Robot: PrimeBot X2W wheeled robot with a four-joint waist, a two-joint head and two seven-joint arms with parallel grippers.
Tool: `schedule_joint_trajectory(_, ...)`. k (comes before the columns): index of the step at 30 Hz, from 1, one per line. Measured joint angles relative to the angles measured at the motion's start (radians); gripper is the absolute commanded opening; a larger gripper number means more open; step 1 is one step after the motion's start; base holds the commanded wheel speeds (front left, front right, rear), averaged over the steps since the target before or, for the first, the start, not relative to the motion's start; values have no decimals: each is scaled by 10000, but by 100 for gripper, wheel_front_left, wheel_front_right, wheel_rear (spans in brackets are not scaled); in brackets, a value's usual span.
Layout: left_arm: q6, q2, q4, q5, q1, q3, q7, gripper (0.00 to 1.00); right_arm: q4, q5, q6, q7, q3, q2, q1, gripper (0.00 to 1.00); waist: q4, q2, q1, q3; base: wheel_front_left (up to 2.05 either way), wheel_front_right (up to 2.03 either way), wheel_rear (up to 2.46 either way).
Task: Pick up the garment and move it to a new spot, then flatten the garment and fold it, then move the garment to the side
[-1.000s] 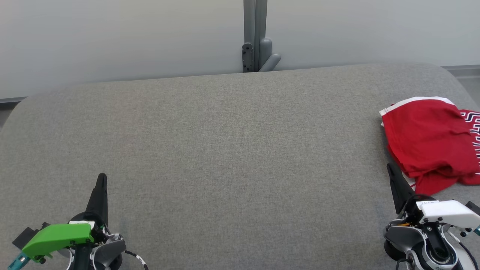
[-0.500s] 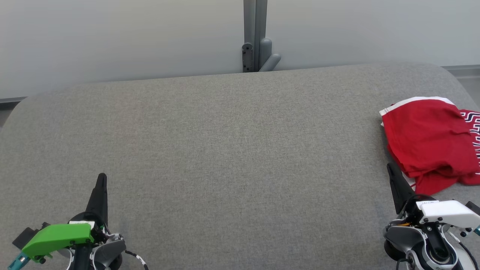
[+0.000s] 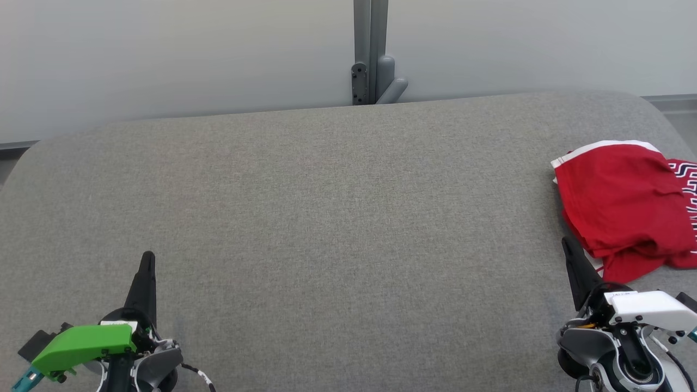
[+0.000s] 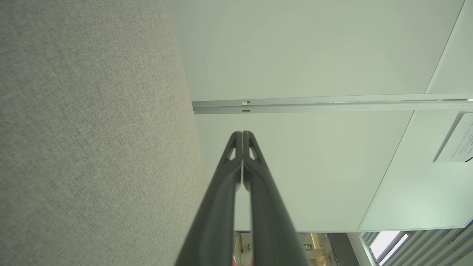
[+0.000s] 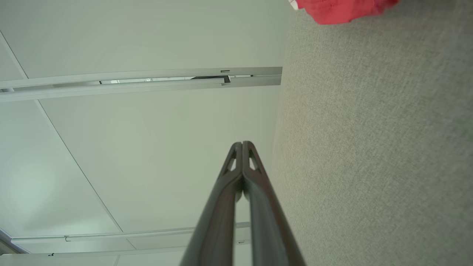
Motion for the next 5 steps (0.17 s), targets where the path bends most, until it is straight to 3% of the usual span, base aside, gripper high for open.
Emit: schedule_joint_trajectory(5,0,0,0,0,0,0,2,0,0,0,0,0,0,0,0,0,0,0,0,0,0,0,0)
